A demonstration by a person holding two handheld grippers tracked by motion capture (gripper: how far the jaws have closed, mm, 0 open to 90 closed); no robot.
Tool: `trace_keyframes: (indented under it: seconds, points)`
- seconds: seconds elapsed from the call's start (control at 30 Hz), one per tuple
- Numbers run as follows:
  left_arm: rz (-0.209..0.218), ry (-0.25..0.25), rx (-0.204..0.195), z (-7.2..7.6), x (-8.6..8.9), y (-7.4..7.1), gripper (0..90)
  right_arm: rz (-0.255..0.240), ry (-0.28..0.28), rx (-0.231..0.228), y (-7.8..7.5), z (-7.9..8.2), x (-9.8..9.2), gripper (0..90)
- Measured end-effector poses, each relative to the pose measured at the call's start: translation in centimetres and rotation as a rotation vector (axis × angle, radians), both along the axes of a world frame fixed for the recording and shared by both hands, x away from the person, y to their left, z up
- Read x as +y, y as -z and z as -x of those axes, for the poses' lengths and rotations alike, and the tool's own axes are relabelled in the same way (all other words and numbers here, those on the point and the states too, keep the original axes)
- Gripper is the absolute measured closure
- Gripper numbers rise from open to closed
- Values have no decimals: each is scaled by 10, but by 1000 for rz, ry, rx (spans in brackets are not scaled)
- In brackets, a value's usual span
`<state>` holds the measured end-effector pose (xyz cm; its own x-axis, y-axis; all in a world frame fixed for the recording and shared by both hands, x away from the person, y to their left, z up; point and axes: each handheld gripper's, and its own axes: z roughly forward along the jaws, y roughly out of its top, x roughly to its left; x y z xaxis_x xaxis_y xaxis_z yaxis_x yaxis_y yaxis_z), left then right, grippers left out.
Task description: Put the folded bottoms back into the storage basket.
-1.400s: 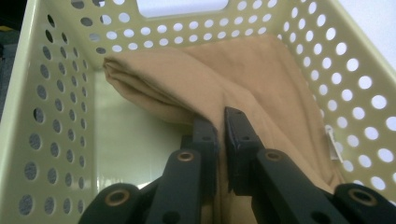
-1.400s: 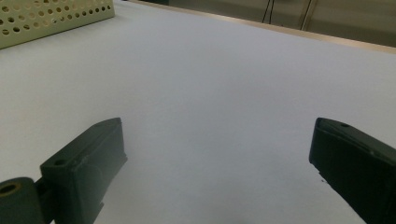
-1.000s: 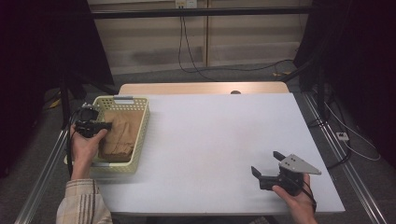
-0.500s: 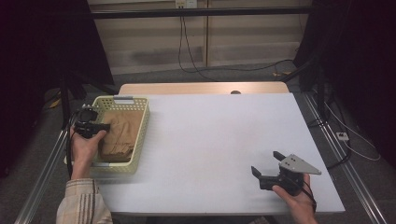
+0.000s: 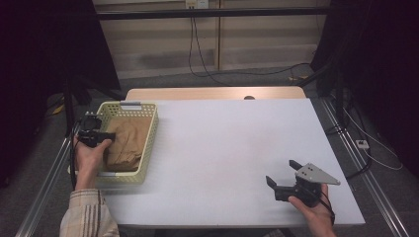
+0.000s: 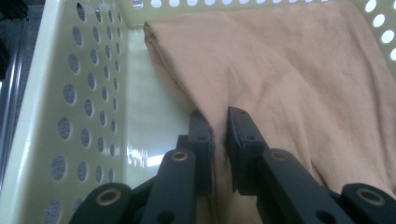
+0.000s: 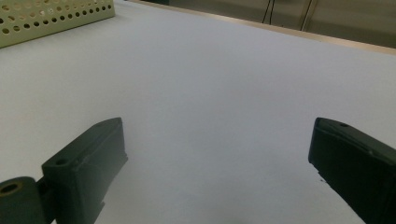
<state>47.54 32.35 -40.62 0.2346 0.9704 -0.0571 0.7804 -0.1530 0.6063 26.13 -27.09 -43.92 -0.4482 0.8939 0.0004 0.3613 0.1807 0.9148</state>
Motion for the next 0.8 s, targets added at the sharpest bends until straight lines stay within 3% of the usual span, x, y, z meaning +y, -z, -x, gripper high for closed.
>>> trace_keyframes:
  seconds: [0.27, 0.47, 0.8]
  points:
    - [-8, 5, 1, 0, -1, 1, 757, -1, 3, -2, 0, 0, 0, 42]
    - [-20, 37, -10, -1, -3, 0, 646, -3, 5, -3, 0, 0, 0, 41]
    - [17, 41, -41, 0, -4, -3, 506, -4, 5, -2, 0, 0, 0, 41]
